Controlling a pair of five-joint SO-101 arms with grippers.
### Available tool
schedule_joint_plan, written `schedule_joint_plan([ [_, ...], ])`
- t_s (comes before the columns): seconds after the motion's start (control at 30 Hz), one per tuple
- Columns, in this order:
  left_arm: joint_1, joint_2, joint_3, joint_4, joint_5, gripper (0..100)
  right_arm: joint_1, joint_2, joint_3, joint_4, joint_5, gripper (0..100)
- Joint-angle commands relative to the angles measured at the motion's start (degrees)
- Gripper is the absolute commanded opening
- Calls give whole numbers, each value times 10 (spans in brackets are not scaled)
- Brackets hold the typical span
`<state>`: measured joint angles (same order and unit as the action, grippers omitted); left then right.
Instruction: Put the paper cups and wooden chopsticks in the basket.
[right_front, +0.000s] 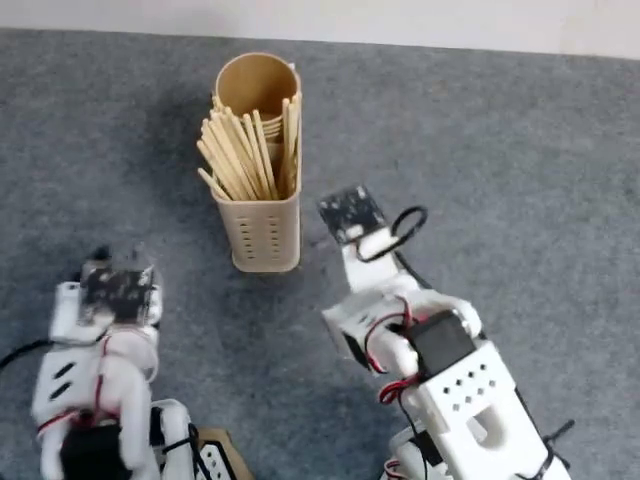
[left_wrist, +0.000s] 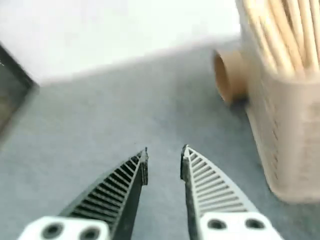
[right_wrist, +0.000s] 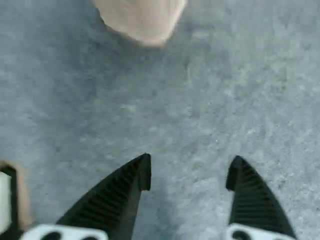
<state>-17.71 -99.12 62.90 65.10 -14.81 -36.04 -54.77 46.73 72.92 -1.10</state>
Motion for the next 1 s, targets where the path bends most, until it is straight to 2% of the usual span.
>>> schedule_joint_plan([
  [0.0, -19, 131, -156, 6, -11, 131, 51, -73, 105, -96, 34, 146],
  [0.17, 6, 359, -393, 96, 12, 131, 95, -185, 293, -219, 128, 111],
  [0.3, 77, 536, -587, 202, 40, 173, 117, -282, 413, -305, 98, 109],
  [0.4, 114, 663, -718, 279, 82, 248, 115, -358, 480, -318, 87, 109],
  [0.5, 149, 772, -819, 326, 127, 263, 117, -436, 536, -318, 87, 109],
  [0.7, 175, 925, -892, 338, 195, 263, 117, -503, 572, -276, 87, 109],
  [0.97, 162, 1038, -898, 304, 198, 263, 117, -499, 572, -276, 87, 109],
])
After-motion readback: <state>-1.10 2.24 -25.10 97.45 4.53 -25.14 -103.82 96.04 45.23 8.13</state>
